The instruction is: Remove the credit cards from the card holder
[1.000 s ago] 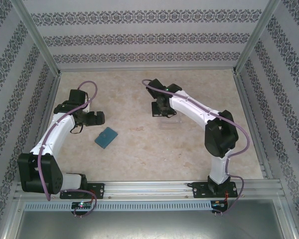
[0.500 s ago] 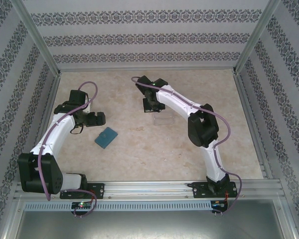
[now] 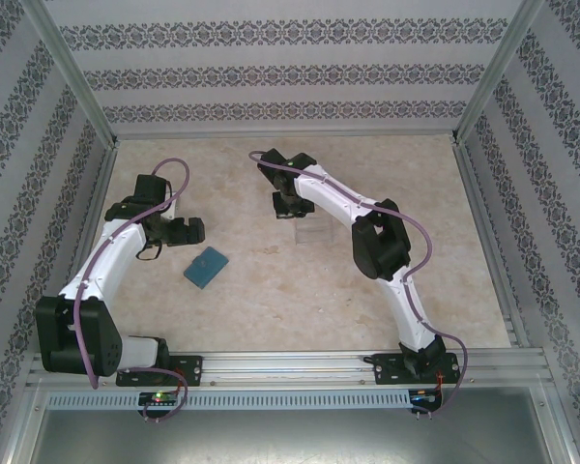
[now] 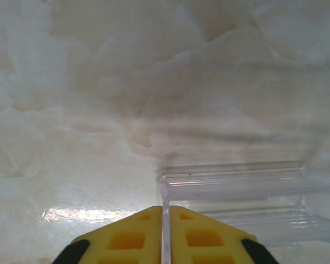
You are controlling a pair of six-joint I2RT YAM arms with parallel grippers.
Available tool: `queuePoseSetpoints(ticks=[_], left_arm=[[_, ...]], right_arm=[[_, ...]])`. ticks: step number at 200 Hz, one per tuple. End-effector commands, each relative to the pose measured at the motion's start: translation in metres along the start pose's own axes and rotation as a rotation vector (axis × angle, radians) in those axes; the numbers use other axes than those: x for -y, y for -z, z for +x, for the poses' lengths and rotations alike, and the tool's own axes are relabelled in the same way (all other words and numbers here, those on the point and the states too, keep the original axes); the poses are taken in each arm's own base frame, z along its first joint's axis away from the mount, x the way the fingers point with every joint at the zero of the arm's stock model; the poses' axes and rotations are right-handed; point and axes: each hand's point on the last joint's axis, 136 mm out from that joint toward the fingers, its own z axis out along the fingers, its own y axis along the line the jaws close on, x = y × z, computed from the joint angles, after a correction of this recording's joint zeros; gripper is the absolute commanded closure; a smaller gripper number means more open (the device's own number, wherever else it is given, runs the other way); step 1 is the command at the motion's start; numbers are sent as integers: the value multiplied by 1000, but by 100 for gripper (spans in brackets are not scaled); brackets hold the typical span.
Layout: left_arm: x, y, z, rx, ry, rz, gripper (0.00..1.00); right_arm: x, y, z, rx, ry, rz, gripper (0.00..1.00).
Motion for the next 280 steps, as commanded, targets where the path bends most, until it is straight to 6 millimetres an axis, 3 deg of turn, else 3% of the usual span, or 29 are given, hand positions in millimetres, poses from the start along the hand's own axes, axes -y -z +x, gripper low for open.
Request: queuePoseSetpoints(ticks=[1, 49, 97, 136, 189, 213, 235, 280], left_arm=[[-1, -4, 9, -40, -29, -12, 0], [4, -9, 12, -58, -24, 21, 0], [31, -16, 21, -114, -13, 108, 0], [38, -30, 36, -186, -30, 20, 0], [53, -83, 50, -260, 13, 18, 0], [50, -100, 64, -327, 22, 2, 0], [60, -103, 78, -367, 31, 37, 0], [99, -90, 107, -402, 5, 95, 0]], right_arm=[[-1, 8, -4, 17, -5, 10, 84], [3, 40, -14, 78, -7, -15, 78], [7, 78, -15, 143, -21, -103, 76], [20, 96, -12, 188, -51, -180, 75], [51, 95, -2, 189, -79, -211, 69], [63, 90, 7, 180, -95, -216, 68], [69, 87, 14, 173, -106, -218, 67], [73, 81, 24, 156, -114, -225, 65]])
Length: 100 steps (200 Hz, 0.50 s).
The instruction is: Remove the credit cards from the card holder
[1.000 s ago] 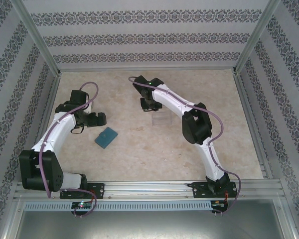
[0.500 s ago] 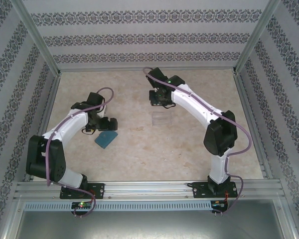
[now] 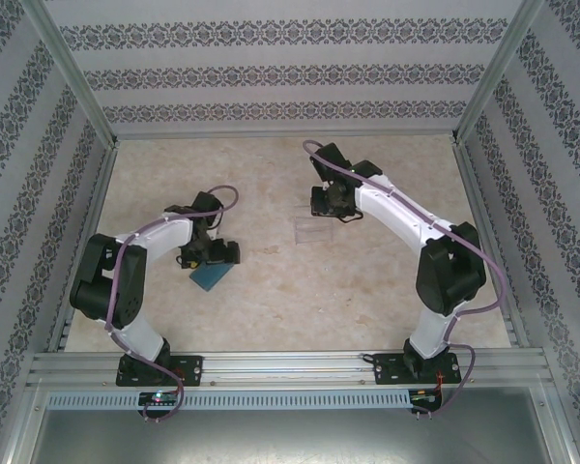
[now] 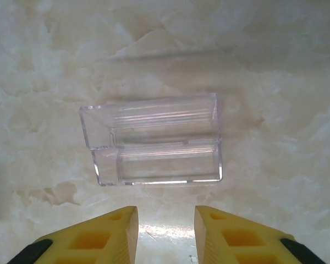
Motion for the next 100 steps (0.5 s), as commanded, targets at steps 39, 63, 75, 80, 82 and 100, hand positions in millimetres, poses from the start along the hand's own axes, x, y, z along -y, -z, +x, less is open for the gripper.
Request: queuePoseSetpoints(ticks=[39, 63, 75, 80, 82, 100], left_arm=[[50, 4, 50, -80, 9, 89, 0], [48, 16, 55, -64, 1, 60, 0], [47, 18, 59, -67, -1, 60, 0], [48, 19, 61, -75, 0, 67, 0], [48, 19, 62, -78, 0, 70, 0], [56, 18, 70, -104, -7, 109, 0]], right_arm=[[-1, 4, 7, -1, 5, -39, 61], [2, 8, 10, 3, 5, -41, 60], [3, 9, 13, 4, 2, -42, 59], [4, 9, 13, 4, 2, -43, 59], [4, 9, 14, 3, 1, -43, 59], [4, 8, 18, -4, 1, -44, 59]])
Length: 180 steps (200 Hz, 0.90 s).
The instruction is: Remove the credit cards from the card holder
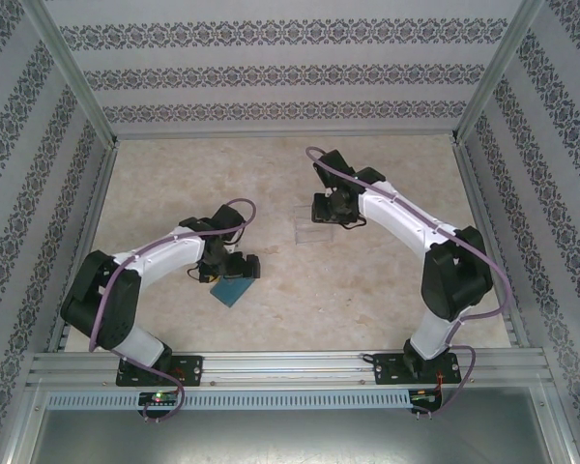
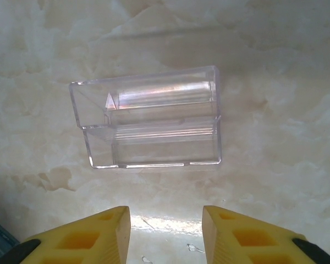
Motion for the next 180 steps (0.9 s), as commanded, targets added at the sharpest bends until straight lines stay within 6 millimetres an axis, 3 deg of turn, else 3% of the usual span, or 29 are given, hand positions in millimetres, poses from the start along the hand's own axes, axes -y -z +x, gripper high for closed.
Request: queuePoseSetpoints(ticks=[1, 44, 65, 104, 124, 146, 180], left_arm=[[4, 0, 25, -75, 21, 22, 0], [26, -6, 40, -129, -10, 100, 0], [38, 1, 36, -100, -32, 145, 0], [0, 16, 12, 34, -31, -83, 0], [-9, 15, 8, 42, -40, -133, 0], [-9, 5, 13, -1, -45, -123, 0], [12, -13, 25, -83, -42, 14, 0]], right_arm=[[-1, 10, 2, 18, 0, -27, 59], [-3, 8, 10, 5, 9, -32, 59], [-5, 9, 14, 3, 13, -35, 59], [-6, 9, 19, -3, 15, -34, 59], [-10, 9, 23, -8, 22, -40, 59], [-18, 6, 29, -27, 12, -79, 59], [-32, 0, 38, -59, -20, -162, 59]])
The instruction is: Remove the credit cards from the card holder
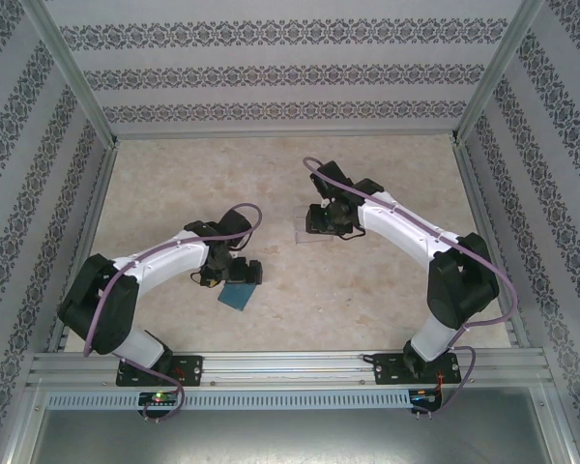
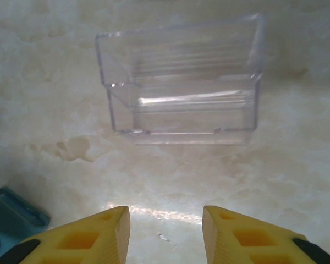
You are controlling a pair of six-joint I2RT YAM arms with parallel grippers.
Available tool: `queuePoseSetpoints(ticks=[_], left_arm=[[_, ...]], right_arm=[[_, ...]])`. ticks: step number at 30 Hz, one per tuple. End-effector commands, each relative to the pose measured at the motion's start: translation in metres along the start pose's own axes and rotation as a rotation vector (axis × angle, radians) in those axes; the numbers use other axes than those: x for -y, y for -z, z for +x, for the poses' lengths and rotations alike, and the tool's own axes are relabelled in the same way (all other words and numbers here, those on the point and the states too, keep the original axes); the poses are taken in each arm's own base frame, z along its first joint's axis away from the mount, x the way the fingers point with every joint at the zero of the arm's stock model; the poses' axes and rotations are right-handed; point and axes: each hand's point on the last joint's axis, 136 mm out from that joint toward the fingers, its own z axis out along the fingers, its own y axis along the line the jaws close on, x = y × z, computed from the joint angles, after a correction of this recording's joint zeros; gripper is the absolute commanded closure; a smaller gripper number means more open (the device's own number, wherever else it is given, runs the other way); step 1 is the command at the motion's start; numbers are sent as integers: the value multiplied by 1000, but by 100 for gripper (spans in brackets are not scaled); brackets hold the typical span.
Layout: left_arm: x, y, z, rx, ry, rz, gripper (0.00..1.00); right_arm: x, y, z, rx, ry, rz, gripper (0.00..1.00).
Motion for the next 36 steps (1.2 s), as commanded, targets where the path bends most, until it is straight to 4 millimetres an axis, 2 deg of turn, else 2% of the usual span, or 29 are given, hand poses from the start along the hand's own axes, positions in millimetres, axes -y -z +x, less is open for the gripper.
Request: queuePoseSetpoints(ticks=[1, 5, 8, 11, 13, 16, 20, 29, 36], left_arm=[[11, -13, 11, -73, -7, 77, 0], [27, -15, 15, -103, -3, 169, 1], [42, -9, 16, -107, -9, 259, 2], [50, 0, 13, -85, -16, 300, 3], [42, 4, 10, -56, -15, 256, 3], [20, 8, 4, -17, -7, 123, 5], [7, 12, -1, 5, -14, 38, 16], [25, 9, -6, -17, -38, 86, 45], [23, 0, -1, -63, -53, 49, 55]], right_arm=[[-15, 3, 7, -12, -30, -81, 59], [-20, 0, 12, -26, -30, -94, 59], [-22, -1, 15, -35, -35, -103, 59], [-22, -4, 20, -47, -42, -114, 60], [-24, -7, 25, -63, -50, -127, 60], [-31, -14, 35, -96, -59, -174, 60], [-47, -24, 50, -147, -87, -266, 60], [-63, -42, 73, -224, -150, -373, 61], [-63, -48, 77, -239, -159, -378, 62]])
